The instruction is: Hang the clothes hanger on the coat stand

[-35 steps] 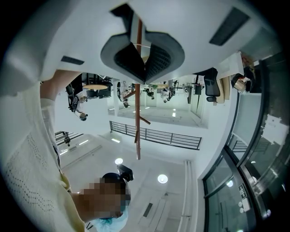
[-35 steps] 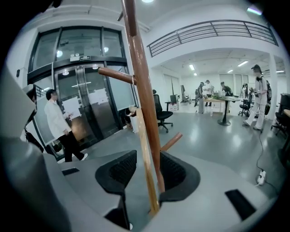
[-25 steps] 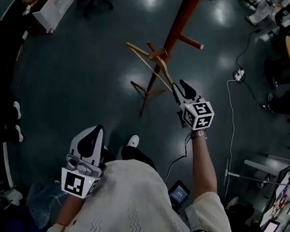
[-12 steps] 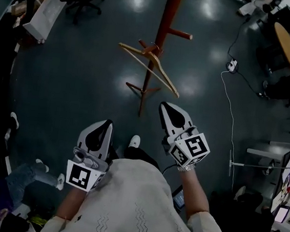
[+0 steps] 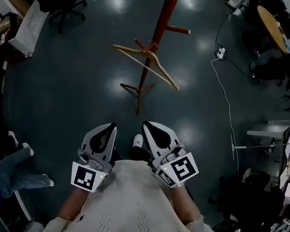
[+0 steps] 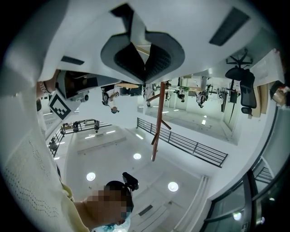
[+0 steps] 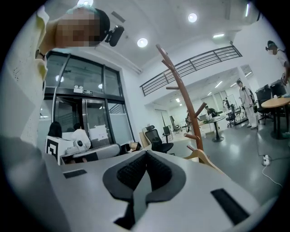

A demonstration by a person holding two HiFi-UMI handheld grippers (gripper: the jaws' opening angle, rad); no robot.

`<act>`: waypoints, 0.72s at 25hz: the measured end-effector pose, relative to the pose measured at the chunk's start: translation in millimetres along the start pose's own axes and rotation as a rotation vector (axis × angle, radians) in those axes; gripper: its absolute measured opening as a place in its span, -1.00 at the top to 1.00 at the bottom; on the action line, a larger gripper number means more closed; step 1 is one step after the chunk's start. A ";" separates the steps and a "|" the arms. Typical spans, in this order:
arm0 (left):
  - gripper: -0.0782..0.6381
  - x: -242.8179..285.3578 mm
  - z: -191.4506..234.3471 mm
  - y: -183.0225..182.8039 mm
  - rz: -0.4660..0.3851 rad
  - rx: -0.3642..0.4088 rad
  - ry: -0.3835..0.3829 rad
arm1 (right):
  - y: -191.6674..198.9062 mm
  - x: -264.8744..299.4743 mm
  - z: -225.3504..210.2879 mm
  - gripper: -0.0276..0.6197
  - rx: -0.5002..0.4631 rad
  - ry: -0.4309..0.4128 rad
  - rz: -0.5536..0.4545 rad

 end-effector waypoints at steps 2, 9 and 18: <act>0.75 -10.0 11.4 1.1 0.003 0.006 0.024 | 0.8 8.7 15.1 0.86 -0.006 0.016 0.005; 0.75 -37.4 56.4 3.3 -0.017 -0.024 0.072 | 6.2 34.7 67.2 0.86 -0.017 0.100 0.021; 0.75 -51.9 71.7 -0.6 -0.041 -0.043 0.165 | 22.8 37.9 108.7 0.86 -0.038 0.151 0.039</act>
Point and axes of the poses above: the fingertips, and each gripper's own axes: x forward along the fingers, z to its left, y out of its underside, the point moved 10 cm from there along -x, backward along the fingers, and after that the axes turned 7 degrees about x, right-handed, at the moved point
